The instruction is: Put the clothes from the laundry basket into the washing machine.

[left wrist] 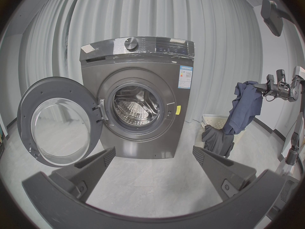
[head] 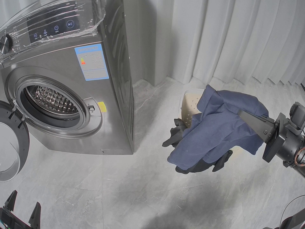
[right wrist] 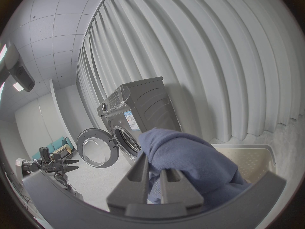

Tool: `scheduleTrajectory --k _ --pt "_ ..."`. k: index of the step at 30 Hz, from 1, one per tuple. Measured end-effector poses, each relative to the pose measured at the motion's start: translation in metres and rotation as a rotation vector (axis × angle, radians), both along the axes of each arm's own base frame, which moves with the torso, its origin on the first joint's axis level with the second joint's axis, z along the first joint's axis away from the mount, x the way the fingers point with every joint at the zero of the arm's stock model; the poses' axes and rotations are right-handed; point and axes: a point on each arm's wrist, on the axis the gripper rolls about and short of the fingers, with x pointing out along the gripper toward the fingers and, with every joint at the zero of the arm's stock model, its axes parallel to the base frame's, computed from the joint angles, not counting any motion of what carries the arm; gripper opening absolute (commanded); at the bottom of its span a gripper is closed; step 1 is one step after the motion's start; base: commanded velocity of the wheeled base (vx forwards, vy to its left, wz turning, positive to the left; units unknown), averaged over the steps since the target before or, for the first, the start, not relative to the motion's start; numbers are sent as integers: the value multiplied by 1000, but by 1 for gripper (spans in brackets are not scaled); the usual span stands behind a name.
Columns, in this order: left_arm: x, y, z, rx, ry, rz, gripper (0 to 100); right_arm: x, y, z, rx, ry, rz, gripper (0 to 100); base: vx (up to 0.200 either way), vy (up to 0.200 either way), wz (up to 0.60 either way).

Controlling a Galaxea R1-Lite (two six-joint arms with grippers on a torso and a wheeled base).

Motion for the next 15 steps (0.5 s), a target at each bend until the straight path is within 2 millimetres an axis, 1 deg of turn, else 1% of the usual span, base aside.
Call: scheduleTrajectory --k 15 --pt "0 0 0 0 0 1 100 -1 2 5 17 -25 23 0 0 200 0"
